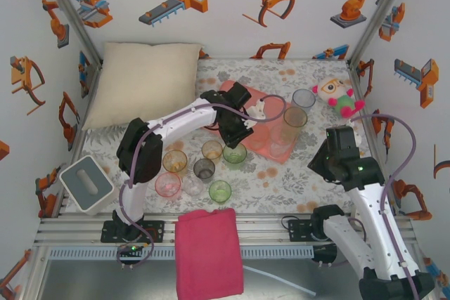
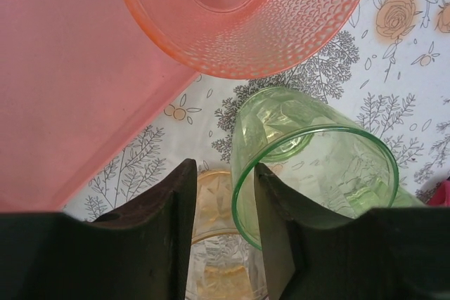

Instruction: Place the glasses into the tray

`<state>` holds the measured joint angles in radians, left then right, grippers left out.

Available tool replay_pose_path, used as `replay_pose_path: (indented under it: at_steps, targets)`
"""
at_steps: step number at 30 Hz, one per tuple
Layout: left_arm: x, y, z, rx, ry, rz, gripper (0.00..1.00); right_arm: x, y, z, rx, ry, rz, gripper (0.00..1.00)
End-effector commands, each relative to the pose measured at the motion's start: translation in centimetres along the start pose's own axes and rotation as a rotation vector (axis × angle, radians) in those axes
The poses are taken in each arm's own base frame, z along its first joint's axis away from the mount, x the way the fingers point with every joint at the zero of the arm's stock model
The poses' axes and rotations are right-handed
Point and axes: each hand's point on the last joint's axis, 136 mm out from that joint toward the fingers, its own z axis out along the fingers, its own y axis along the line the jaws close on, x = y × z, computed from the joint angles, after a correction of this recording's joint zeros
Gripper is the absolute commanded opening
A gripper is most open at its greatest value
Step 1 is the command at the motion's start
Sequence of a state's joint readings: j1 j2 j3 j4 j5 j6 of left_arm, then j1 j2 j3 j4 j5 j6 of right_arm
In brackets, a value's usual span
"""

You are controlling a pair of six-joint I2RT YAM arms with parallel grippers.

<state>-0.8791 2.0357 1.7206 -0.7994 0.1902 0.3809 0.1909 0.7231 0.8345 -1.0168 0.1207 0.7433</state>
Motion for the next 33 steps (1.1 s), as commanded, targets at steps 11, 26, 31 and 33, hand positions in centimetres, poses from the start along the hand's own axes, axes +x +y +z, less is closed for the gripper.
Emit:
replay_pose_path:
  at_steps: [11,26,31,33]
  targets:
    - [-0.9,-0.7,-1.8,-0.057,-0.025,0.067,0.17,0.1,-0.6,0.0,0.014,-0.008,-0.003,0.37]
    - [-1.2,-1.8,-4.3,-0.046,0.004,0.073,0.00,0.2,-0.6,-0.1,0.007,-0.015,-0.004,0.36]
    - [-1.5,-2.2,-6.1,-0.049,0.004,0.068,0.02,0.2,-0.6,-0.1,0.006,-0.013,-0.005,0.37]
    - [-1.7,-2.4,-7.1,-0.044,-0.001,0.062,0.02,0.2,-0.6,-0.1,0.004,-0.015,-0.005,0.37]
